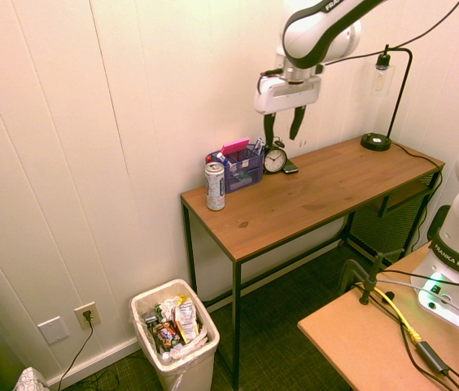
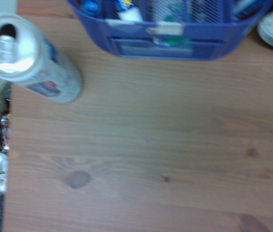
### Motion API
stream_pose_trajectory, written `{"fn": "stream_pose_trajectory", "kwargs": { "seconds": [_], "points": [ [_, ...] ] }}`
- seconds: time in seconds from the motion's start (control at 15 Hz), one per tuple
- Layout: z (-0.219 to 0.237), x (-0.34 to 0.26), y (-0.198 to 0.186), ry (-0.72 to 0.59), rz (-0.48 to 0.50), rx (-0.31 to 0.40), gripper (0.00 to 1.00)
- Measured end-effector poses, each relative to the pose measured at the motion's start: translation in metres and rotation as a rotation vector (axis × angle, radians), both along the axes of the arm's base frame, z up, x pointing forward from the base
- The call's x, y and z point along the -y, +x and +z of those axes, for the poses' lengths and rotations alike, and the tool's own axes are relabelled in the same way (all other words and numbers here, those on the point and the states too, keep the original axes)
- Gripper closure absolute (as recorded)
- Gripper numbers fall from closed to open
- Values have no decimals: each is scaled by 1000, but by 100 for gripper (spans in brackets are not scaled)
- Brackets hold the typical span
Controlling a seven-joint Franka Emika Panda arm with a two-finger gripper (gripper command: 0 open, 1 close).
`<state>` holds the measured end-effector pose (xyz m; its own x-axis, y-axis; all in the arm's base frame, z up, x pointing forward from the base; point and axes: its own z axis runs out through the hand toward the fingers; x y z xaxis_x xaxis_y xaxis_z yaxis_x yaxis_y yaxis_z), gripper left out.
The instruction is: Throw the can in the trash bin
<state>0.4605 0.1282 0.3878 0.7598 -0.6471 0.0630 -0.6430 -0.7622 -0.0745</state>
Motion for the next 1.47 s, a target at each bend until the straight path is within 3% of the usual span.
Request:
{"fn": "stream_pose_trajectory", "kwargs": {
  "seconds": [0.33, 0.6, 1.2, 1.47],
  "points": [
    [-17, -89, 68, -20, 67, -48, 0],
    [-47, -140, 102, -40, 90, -110, 0],
    [-95, -136, 116, -65, 53, -179, 0],
    [-109, -131, 130, -55, 33, -169, 0]
  ]
}}
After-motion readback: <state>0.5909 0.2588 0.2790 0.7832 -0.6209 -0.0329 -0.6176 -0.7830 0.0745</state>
